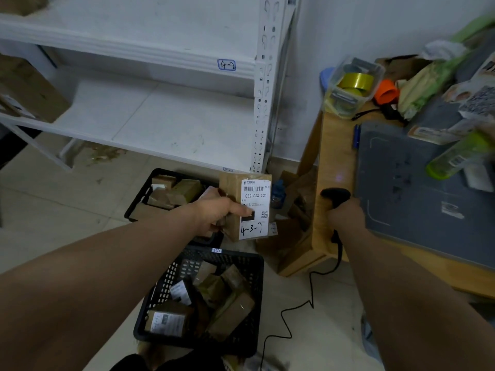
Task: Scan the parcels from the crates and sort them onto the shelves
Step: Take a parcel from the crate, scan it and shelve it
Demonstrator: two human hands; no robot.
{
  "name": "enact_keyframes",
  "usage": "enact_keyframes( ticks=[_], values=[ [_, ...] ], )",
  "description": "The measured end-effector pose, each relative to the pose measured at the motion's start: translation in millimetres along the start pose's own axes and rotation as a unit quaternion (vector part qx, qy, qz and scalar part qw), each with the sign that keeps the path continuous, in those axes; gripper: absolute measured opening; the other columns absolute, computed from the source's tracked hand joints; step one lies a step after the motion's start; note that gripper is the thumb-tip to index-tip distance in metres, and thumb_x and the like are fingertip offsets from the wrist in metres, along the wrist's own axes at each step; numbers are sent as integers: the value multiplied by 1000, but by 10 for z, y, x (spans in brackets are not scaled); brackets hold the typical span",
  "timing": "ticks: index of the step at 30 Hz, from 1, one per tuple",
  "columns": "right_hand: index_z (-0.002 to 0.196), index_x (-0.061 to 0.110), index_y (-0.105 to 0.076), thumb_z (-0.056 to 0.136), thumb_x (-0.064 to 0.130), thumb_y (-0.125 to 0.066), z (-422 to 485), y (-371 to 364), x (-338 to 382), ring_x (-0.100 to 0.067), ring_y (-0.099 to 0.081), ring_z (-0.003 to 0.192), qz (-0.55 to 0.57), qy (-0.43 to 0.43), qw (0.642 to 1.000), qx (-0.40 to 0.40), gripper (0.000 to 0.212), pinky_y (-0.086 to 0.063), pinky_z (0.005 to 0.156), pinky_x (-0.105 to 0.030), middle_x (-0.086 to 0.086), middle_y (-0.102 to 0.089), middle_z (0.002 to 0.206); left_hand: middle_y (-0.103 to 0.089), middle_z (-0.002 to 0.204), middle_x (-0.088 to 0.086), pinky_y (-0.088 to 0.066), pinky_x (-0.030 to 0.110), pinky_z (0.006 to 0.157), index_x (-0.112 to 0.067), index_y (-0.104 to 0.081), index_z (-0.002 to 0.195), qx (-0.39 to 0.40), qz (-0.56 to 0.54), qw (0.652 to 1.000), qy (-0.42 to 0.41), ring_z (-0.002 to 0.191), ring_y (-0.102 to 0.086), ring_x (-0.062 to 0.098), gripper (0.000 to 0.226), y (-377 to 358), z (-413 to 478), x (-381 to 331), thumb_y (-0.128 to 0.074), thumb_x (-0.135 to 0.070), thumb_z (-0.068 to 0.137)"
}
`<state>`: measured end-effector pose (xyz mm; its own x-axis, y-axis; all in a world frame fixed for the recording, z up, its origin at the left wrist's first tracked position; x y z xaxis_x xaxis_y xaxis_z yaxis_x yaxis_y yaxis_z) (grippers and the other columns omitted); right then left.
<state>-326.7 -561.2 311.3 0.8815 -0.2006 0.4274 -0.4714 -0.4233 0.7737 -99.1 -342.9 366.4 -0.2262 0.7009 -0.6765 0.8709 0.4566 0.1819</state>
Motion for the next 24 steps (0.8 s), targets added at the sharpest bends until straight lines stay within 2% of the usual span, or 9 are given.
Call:
enact_keyframes(
  ticks=[3, 5, 7, 11, 15, 18, 20, 22, 24],
  values=[
    [146, 2, -25, 92, 12, -60, -137, 75, 92, -43, -40, 133, -10, 22, 998, -55, 65, -43, 108, -51, -26, -34, 147, -69, 111, -1, -45, 46, 91, -27, -57, 101, 11, -11, 1000, -10, 108, -58, 23, 40, 59, -64, -26, -85, -13, 77],
    [141, -1, -30, 93, 17, -60, -285, 115, 189, -43, -39, 131, -17, 63, 994, -84, 59, -40, 108, -50, -27, -36, 144, -67, 116, 0, -45, 46, 87, -23, -53, 116, 7, -15, 1000, -11, 110, -57, 24, 54, 128, -109, -31, -87, -15, 75],
    [137, -3, -37, 94, 16, -59, -433, 130, 339, -40, -47, 120, -3, 112, 990, -81, 51, -44, 97, -42, -25, -44, 135, -67, 119, 0, -45, 43, 79, -21, -48, 128, 3, -22, 1000, -15, 108, -58, 22, 70, 215, -139, -32, -89, -17, 72],
    [134, 8, -50, 92, 17, -69, -830, -35, 769, -26, -57, 104, 103, 134, 983, 68, 47, -52, 81, -37, -9, -57, 116, -74, 112, -1, -45, 34, 66, -20, -57, 129, 7, -33, 999, -32, 101, -64, 19, 64, 456, -279, -21, -88, -16, 72],
    [122, 15, -59, 95, 9, -63, -1392, -262, 1274, -22, -61, 94, 176, 147, 940, 251, 28, -54, 84, -40, -8, -63, 105, -75, 108, 1, -48, 43, 86, -20, -65, 120, 29, -33, 997, -56, 105, -64, 22, 44, 818, -488, -40, -82, -13, 80],
    [134, 16, -54, 92, 9, -64, -1822, -404, 1693, -14, -56, 79, 172, 182, 906, 342, 43, -53, 74, -35, -2, -62, 95, -76, 103, 2, -53, 40, 82, -19, -65, 117, 34, -46, 995, -87, 99, -66, 20, 37, 1238, -671, -45, -78, -11, 84],
    [139, 23, -47, 88, 17, -71, -2101, -520, 2033, -19, -60, 97, 171, 204, 900, 346, 56, -54, 87, -44, -1, -65, 110, -77, 102, 3, -55, 42, 84, -19, -67, 118, 41, -52, 992, -103, 101, -68, 23, 38, 1594, -774, -10, -79, -12, 82],
    [140, 30, -47, 85, 27, -77, -2407, -673, 2377, -26, -59, 115, 172, 229, 897, 337, 63, -51, 98, -50, -4, -65, 125, -78, 105, 2, -51, 46, 98, -20, -69, 119, 46, -43, 991, -119, 109, -67, 27, 42, 2021, -856, 55, -80, -16, 79],
    [138, 33, -49, 83, 31, -80, -2782, -870, 2715, -27, -60, 119, 177, 250, 888, 344, 63, -49, 101, -53, -4, -68, 125, -78, 108, 2, -47, 43, 100, -21, -70, 119, 53, -31, 989, -134, 115, -65, 29, 40, 2496, -975, 125, -79, -20, 79]
  ],
)
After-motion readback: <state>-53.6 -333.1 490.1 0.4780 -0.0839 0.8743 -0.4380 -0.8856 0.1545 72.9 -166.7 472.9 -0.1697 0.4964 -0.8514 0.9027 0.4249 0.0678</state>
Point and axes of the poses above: each hand's wrist, its own z-axis towards the middle knuckle, its own y-axis out of the back of the hand, x = y × z, the point moved 3 cm from there along z, towards the middle knuckle
